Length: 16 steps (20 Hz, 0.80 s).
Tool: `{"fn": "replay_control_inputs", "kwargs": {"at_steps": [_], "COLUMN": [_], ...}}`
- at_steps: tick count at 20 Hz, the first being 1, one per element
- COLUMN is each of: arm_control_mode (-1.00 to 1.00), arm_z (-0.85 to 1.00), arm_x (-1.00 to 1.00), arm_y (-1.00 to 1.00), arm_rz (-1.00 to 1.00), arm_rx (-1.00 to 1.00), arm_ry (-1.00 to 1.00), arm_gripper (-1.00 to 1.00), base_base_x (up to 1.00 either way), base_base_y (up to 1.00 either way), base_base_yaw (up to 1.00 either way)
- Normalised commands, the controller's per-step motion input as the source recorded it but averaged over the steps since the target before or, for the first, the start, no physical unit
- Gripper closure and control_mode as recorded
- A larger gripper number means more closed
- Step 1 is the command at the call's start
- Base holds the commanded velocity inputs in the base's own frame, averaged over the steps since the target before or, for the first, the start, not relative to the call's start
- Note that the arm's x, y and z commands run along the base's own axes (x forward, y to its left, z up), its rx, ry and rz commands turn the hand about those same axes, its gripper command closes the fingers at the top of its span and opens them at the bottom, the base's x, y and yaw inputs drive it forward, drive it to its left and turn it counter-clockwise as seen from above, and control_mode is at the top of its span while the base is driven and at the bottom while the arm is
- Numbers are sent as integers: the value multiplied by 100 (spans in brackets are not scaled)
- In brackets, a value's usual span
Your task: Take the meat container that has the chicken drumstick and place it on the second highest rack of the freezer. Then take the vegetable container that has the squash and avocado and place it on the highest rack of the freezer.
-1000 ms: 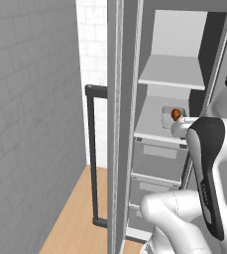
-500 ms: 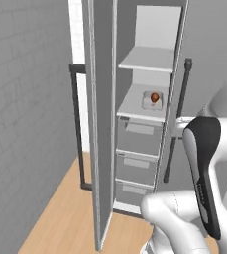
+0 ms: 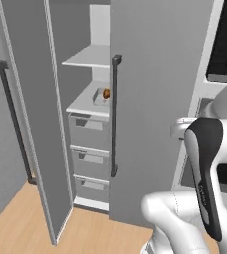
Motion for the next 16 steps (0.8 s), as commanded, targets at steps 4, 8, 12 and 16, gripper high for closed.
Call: {"fn": "replay_control_inputs", "kwargs": {"at_steps": [4,8,12,16], "arm_control_mode": [100,100,100,100], "arm_z": [0,0,0,0], "arm_x": [0,0,0,0], "arm_y": [0,0,0,0], "arm_rz": [0,0,0,0], "arm_rx": [0,0,0,0], "arm_ry": [0,0,0,0], "arm_gripper": [-100,-100,-100,-100], "base_base_x": [0,0,-1,0], "base_base_y": [-100,-100,-100,-100], "base_base_yaw": [-15,-29,-39,-35]}}
